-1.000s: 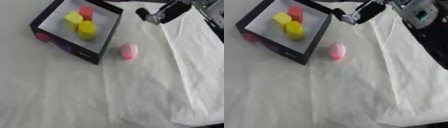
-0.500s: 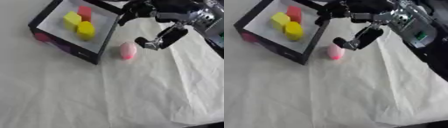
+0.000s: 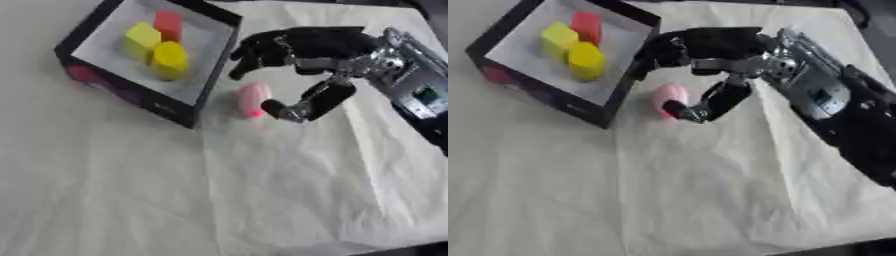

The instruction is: Pick up objects on the table and place them in the box.

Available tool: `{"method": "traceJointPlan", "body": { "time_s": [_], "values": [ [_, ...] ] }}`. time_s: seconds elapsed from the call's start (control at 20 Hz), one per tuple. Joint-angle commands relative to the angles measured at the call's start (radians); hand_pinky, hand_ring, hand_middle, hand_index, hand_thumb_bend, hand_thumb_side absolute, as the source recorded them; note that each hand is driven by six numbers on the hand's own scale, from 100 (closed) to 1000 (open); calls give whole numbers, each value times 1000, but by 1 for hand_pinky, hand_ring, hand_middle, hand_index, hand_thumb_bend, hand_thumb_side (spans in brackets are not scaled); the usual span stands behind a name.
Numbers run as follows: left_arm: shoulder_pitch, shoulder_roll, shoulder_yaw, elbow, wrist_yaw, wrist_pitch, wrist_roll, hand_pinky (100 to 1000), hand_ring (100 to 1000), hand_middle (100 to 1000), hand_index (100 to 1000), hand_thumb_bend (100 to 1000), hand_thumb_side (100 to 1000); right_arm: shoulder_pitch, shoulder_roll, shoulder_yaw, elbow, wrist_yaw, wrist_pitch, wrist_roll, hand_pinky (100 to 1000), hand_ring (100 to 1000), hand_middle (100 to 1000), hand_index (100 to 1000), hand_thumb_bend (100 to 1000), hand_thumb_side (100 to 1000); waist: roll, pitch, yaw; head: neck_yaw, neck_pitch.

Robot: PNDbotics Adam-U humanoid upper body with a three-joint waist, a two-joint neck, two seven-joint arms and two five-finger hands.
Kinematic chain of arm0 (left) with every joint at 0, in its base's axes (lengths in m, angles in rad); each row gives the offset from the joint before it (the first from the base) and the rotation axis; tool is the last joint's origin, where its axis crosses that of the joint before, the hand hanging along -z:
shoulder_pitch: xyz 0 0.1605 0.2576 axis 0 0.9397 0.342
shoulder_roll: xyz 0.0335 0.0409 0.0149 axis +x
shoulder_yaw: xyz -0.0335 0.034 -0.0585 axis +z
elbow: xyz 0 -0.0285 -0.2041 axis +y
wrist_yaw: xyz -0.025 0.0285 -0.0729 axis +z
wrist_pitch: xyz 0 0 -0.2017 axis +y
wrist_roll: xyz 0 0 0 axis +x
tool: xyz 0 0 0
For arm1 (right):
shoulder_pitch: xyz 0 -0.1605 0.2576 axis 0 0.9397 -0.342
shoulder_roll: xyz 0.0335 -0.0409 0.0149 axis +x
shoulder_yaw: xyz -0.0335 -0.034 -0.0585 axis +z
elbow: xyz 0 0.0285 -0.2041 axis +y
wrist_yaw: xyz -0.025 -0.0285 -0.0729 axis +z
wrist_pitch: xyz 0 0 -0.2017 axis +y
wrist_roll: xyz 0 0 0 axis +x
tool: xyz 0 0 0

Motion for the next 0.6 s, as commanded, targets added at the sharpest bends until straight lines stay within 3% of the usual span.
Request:
{"method": "traceJointPlan", "body": {
  "time_s": [0.05, 0.6],
  "values": [
    [-1, 17, 11, -5, -5, -2, -6, 758, 643, 627, 740, 100, 579, 1, 4, -19, 12, 30, 19, -16, 997, 950, 758, 918, 100, 255, 20, -28, -4, 6, -1],
    [4, 10, 7, 2, -13, -4, -20, 759, 649, 632, 739, 100, 577, 11, 80, -14, 103, 139, 89, -94, 983, 923, 730, 910, 100, 248, 27, -24, -8, 10, -2]
  ]
}}
